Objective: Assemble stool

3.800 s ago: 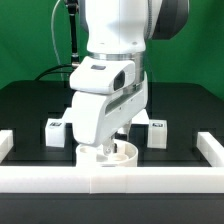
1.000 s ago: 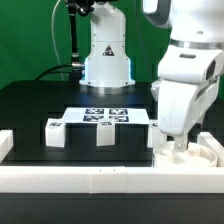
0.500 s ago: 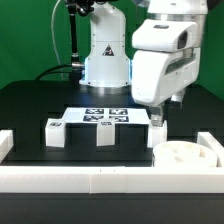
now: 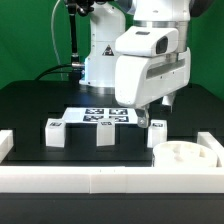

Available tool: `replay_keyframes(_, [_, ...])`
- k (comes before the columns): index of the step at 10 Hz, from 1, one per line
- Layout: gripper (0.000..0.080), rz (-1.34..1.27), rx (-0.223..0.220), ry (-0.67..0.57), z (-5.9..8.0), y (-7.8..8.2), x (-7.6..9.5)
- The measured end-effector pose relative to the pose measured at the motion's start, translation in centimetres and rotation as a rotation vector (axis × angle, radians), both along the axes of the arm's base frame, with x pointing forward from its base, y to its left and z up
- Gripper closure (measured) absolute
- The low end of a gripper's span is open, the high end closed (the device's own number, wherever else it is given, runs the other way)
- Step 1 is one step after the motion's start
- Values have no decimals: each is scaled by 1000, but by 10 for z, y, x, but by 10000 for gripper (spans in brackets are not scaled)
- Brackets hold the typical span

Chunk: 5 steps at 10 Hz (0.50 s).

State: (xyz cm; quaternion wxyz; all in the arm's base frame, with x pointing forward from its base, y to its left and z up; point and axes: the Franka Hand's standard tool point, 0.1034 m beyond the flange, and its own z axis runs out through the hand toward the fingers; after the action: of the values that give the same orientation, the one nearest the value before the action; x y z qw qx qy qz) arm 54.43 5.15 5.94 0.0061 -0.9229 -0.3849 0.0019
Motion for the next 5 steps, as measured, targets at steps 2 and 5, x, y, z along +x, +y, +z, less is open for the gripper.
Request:
replay_keyframes(2, [151, -281, 8, 17, -7, -4, -3])
replay_keyframes(5, [151, -491, 34, 14, -15, 1, -4])
